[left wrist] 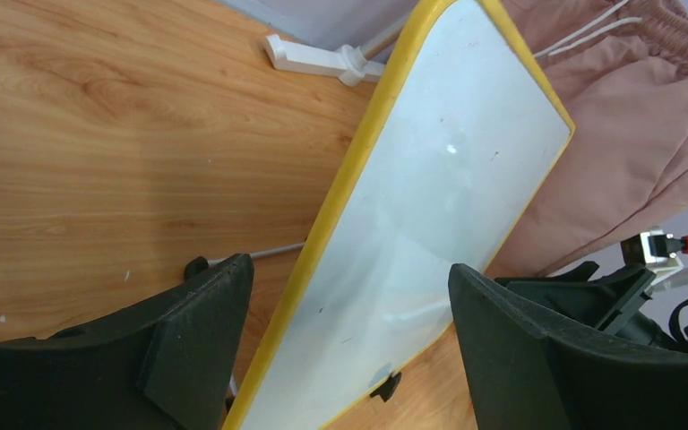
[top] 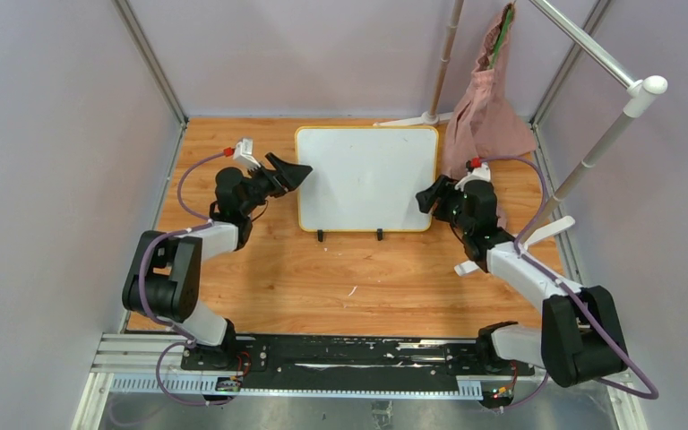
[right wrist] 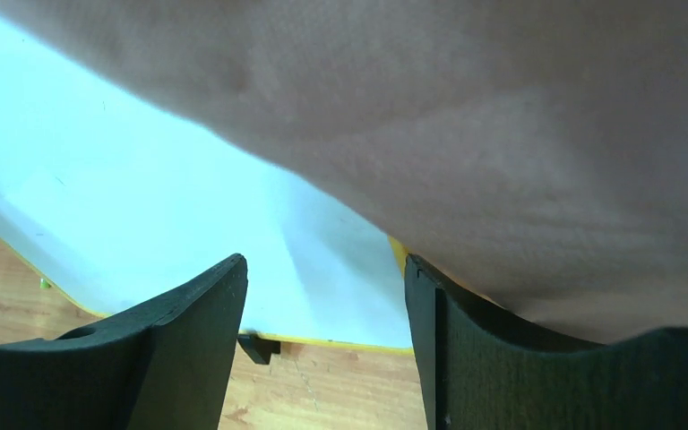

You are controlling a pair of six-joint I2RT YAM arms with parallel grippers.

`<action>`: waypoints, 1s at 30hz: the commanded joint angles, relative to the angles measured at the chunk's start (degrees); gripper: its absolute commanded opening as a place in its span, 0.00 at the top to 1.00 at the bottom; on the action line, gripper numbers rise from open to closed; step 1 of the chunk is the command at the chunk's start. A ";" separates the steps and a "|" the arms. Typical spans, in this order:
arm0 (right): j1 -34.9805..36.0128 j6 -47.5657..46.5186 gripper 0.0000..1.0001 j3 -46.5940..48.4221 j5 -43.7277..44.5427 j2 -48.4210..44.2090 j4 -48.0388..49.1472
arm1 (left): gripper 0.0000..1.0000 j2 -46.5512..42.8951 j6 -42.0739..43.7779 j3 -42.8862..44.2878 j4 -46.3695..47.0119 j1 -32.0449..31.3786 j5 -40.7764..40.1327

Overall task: Write a sentence on the whiteboard
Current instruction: Adjust the whiteboard stand at the center of the board.

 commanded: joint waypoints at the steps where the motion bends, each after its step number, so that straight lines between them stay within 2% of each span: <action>1: 0.14 -2.09 0.31 -2.53 0.32 -4.22 -2.95 | 0.17 2.25 1.17 -0.01 2.49 0.58 3.75; 6: 0.14 -3.56 0.29 -4.14 1.40 -10.95 -7.27 | 0.28 3.97 0.20 -0.07 4.78 0.58 5.78; 10: 0.58 -5.51 0.30 -4.01 1.21 -16.68 -12.12 | 0.43 4.84 -0.02 -0.48 5.63 0.58 6.03; 15: 7.67 -8.04 0.32 -4.85 3.91 -20.01 -16.10 | 0.56 5.04 0.36 -1.05 6.69 0.58 6.40; 16: 9.50 -8.27 0.32 -5.44 7.01 -20.27 -16.08 | 0.58 5.00 0.37 -1.18 6.84 0.58 6.50; 20: 16.50 -8.29 0.33 -7.25 11.04 -17.65 -14.37 | 0.66 5.29 0.84 -1.56 6.93 0.58 6.86; 24: 21.57 -6.82 0.34 -7.27 13.07 -10.96 -11.33 | 0.75 6.23 1.48 -1.77 7.52 0.58 7.25; 30: 24.17 -5.43 0.35 -5.44 14.31 -2.13 -6.29 | 0.86 7.75 1.96 -2.03 9.29 0.58 8.23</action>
